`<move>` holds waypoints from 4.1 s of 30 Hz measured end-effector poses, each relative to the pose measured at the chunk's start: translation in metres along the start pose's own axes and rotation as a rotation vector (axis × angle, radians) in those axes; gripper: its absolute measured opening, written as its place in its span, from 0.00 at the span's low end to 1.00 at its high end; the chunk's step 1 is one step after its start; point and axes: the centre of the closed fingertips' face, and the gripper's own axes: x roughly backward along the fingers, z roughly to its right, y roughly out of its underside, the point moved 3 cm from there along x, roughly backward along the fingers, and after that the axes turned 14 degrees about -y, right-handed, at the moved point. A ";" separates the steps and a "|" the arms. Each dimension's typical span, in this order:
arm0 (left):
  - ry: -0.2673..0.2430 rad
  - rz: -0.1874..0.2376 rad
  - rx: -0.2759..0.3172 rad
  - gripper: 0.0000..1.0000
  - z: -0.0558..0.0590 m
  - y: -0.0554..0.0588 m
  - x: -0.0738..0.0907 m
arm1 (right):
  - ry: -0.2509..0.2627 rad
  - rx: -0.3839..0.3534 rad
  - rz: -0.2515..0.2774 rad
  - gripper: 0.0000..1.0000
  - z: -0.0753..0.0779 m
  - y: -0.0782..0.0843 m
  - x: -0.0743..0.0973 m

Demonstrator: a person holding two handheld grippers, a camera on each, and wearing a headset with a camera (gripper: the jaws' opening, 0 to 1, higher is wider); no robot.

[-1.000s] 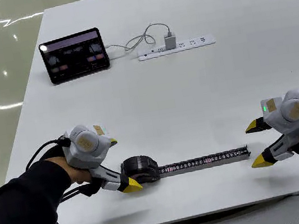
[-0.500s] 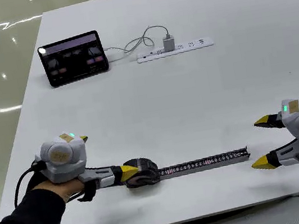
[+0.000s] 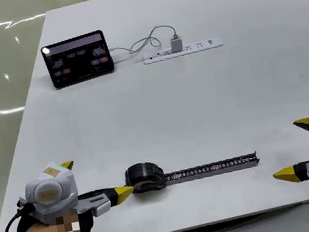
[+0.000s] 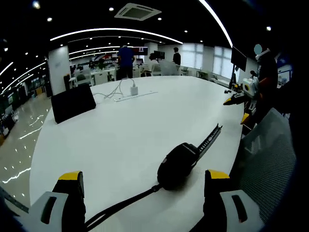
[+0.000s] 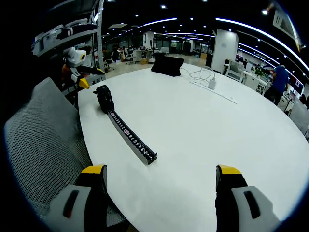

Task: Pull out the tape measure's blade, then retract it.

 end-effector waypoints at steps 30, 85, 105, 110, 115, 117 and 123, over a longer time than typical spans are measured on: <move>-0.006 -0.048 0.000 1.00 -0.003 0.023 0.033 | 0.027 -0.016 -0.010 1.00 -0.003 0.021 0.036; -0.188 -0.238 0.155 1.00 0.055 0.001 -0.032 | -0.090 0.166 -0.162 1.00 -0.009 -0.017 -0.001; -0.190 -0.215 0.208 1.00 0.086 0.010 -0.058 | -0.281 0.320 -0.344 0.95 0.000 -0.020 -0.055; -0.239 -0.195 0.171 1.00 0.082 0.012 -0.069 | -0.327 0.346 -0.389 0.88 0.001 -0.016 -0.067; -0.220 -0.183 0.191 0.98 0.082 0.011 -0.073 | -0.363 0.368 -0.415 0.77 0.004 -0.012 -0.078; -0.220 -0.219 0.213 0.94 0.081 0.019 -0.073 | -0.375 0.371 -0.420 0.72 0.005 -0.012 -0.082; -0.221 -0.231 0.210 0.85 0.078 0.021 -0.071 | -0.421 0.406 -0.449 0.48 0.001 -0.009 -0.091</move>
